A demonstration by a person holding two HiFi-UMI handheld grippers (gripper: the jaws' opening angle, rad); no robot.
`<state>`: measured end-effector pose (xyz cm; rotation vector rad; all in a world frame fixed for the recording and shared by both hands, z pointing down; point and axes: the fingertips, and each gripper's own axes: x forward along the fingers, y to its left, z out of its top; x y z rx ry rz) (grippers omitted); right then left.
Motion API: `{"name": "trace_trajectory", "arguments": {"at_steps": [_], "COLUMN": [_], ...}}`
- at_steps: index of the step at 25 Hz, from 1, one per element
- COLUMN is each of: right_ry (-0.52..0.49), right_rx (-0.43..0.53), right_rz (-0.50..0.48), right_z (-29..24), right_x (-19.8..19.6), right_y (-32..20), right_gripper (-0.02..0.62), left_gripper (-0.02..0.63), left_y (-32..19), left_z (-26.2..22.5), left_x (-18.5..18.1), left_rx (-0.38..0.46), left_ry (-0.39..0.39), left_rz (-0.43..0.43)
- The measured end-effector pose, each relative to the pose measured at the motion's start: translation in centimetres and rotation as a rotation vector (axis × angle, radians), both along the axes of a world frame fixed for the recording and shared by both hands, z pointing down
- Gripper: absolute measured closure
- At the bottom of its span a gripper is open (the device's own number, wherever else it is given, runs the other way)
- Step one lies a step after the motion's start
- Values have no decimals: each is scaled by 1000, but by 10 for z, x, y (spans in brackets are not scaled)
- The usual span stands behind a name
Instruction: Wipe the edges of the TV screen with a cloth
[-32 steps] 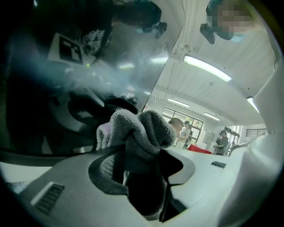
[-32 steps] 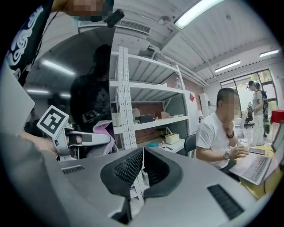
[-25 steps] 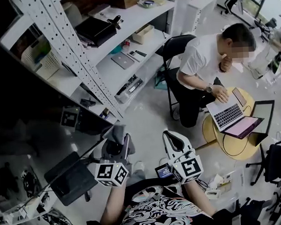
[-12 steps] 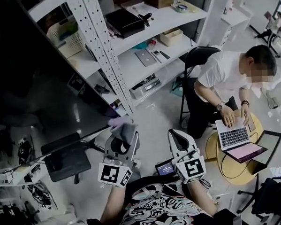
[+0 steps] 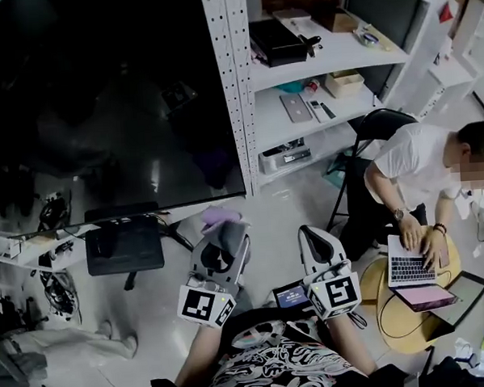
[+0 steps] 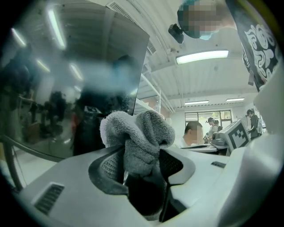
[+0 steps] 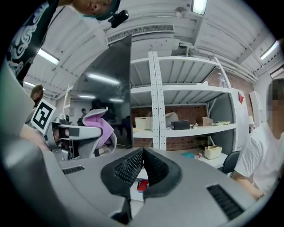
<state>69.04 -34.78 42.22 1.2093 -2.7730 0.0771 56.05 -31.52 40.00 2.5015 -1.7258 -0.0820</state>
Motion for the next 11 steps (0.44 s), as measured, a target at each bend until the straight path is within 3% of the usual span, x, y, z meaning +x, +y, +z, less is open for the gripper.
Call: {"name": "trace_trajectory", "arguments": {"at_steps": [11], "right_ry": [0], "right_rx": [22], "right_rz": [-105], "right_z": [-7], "right_x": [-38], "right_y": [28], "right_gripper": [566], "left_gripper": [408], "left_y": [31], "left_z": [-3], "left_x": [-29], "left_rx": [16], "left_ry": [0], "left_rz": [-78]}}
